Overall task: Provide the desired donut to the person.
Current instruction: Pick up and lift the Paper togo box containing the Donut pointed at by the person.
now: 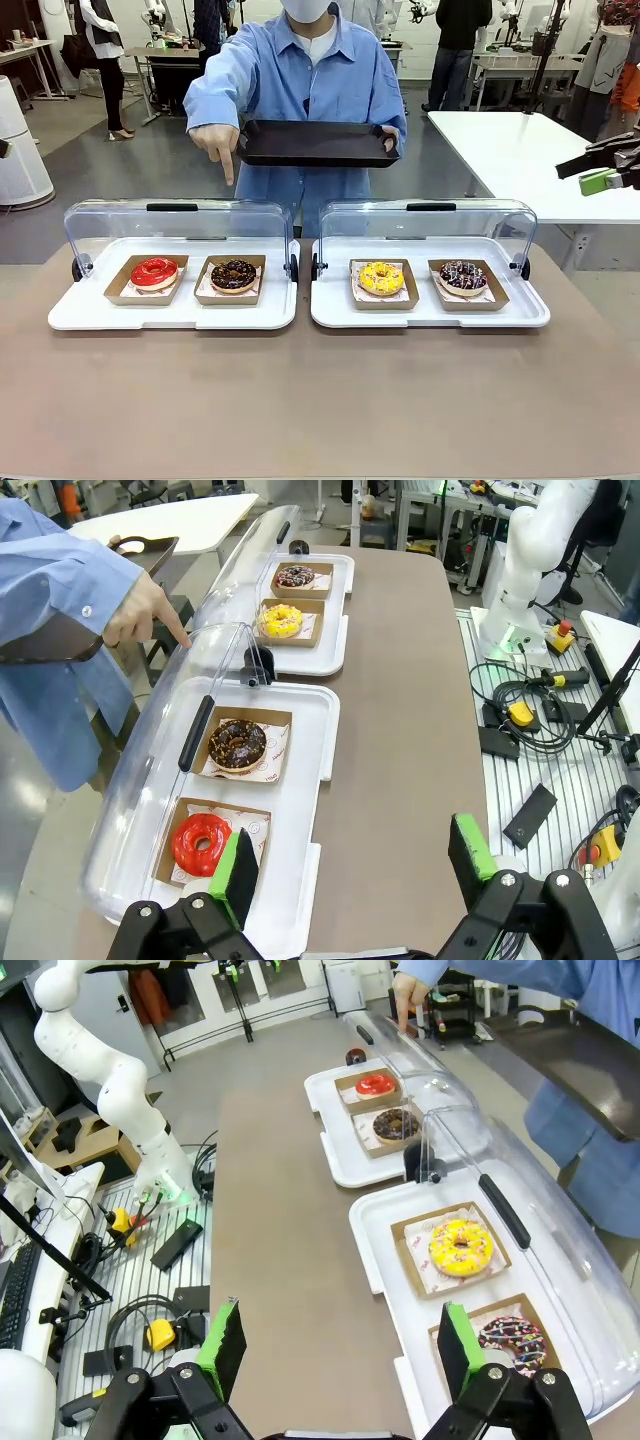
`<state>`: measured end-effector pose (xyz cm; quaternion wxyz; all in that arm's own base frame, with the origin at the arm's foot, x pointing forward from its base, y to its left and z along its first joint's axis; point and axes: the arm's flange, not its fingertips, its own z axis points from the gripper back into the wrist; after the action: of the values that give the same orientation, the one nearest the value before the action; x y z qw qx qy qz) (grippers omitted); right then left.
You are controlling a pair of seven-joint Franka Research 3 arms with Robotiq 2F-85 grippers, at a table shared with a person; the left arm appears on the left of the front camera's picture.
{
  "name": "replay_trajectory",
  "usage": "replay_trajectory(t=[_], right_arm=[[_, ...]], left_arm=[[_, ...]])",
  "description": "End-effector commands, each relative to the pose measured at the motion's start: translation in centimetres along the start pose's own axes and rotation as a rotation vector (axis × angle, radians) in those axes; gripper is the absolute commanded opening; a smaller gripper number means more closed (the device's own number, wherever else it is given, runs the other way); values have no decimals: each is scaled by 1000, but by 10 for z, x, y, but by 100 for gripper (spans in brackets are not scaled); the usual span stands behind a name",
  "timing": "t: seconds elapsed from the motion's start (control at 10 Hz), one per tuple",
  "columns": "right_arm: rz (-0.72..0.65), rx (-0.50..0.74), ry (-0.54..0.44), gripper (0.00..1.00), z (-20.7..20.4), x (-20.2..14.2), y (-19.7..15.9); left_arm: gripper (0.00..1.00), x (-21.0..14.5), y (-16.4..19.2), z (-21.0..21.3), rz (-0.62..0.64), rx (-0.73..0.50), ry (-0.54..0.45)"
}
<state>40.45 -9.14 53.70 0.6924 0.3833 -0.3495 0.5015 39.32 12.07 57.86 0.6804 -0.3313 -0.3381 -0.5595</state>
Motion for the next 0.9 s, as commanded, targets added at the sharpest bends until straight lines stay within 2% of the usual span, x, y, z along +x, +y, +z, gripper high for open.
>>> replay_trajectory(t=[0.0,0.8], right_arm=[[2,6,-8,100,0,0,0],[2,6,-8,100,0,0,0]], left_arm=[[100,0,0,1,1,3,-6],[100,0,0,1,1,3,-6]])
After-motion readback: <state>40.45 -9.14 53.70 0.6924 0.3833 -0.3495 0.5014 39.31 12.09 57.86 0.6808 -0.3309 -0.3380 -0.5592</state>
